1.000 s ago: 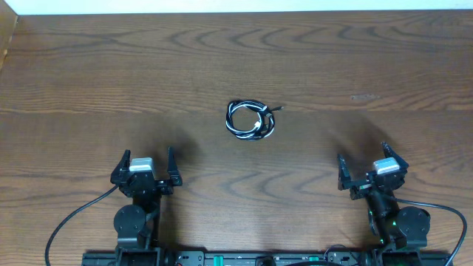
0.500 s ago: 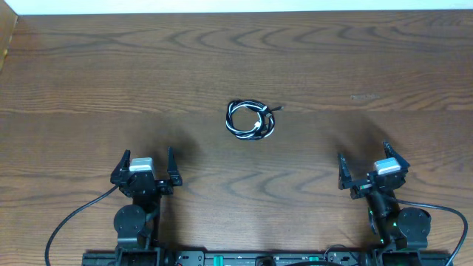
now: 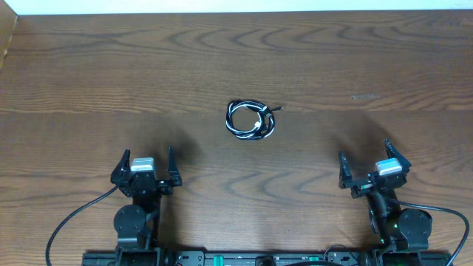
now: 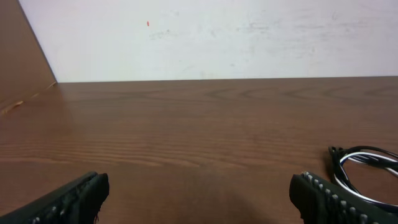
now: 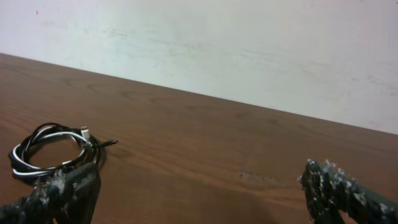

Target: Untangle cables

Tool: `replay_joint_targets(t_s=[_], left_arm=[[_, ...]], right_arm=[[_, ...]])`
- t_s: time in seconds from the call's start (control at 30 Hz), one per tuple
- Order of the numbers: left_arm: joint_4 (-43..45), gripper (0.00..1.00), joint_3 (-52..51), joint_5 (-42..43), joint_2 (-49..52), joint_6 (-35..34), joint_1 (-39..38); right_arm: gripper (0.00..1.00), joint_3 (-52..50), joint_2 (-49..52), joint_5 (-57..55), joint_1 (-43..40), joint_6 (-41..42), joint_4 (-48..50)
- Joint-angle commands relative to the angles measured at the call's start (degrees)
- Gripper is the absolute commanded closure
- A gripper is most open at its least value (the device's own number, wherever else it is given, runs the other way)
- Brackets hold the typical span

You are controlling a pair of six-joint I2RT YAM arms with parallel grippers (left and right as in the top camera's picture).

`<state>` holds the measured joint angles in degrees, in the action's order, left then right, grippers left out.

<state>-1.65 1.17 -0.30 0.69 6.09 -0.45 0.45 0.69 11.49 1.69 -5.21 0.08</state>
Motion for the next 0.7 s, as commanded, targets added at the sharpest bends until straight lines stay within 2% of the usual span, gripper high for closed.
replay_joint_targets(t_s=[0.0,0.67], left_arm=[[-2.5,0.02,-0.9,-0.1,-0.3,0.7,-0.1],[-2.6,0.02,1.2,-0.1,0.0,0.8,-0.1]], right_arm=[[0.01,-0.1,-0.3,-0.4,0.4,0.2,0.2],[0.01,0.0,-0.3,-0.4,0.4,0.2,0.2]])
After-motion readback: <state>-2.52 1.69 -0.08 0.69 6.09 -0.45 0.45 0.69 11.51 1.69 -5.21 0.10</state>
